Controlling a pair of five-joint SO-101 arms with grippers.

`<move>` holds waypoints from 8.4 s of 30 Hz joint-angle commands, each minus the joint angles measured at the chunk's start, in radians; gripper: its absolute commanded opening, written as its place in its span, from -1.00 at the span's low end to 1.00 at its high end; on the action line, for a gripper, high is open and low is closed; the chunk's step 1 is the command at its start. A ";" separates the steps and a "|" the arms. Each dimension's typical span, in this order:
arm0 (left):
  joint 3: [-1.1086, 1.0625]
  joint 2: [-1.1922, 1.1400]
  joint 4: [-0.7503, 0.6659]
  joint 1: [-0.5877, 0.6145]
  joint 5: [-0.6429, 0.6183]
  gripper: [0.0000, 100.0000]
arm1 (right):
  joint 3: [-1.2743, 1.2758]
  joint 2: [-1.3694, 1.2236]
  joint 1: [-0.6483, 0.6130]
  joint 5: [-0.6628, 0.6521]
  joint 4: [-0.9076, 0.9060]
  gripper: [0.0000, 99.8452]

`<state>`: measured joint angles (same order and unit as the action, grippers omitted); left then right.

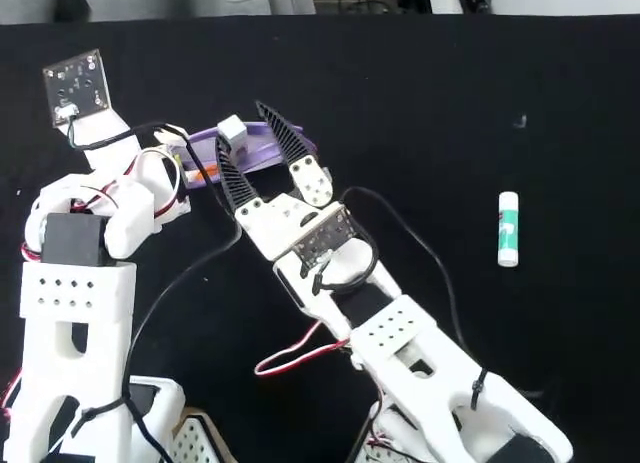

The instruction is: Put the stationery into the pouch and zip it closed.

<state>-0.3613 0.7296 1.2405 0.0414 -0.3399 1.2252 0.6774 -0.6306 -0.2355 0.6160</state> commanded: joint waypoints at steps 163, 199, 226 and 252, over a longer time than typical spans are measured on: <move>-0.096 0.018 -0.066 0.047 -0.011 -0.94 | -0.337 0.265 0.186 0.261 -0.600 -0.98; -0.094 0.018 -0.066 0.048 -0.012 -0.94 | -0.120 -0.056 -0.060 0.123 0.190 -0.98; -0.087 0.018 -0.066 0.088 -0.012 -0.94 | -0.056 -0.145 -0.021 -0.120 0.192 -0.67; 0.025 0.020 -0.069 0.056 0.023 -0.94 | -0.246 0.257 -0.094 -0.212 -0.433 -0.67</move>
<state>-0.4381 0.7403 1.1868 0.1320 -0.3429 1.0932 0.7802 -0.7089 -0.4381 0.3905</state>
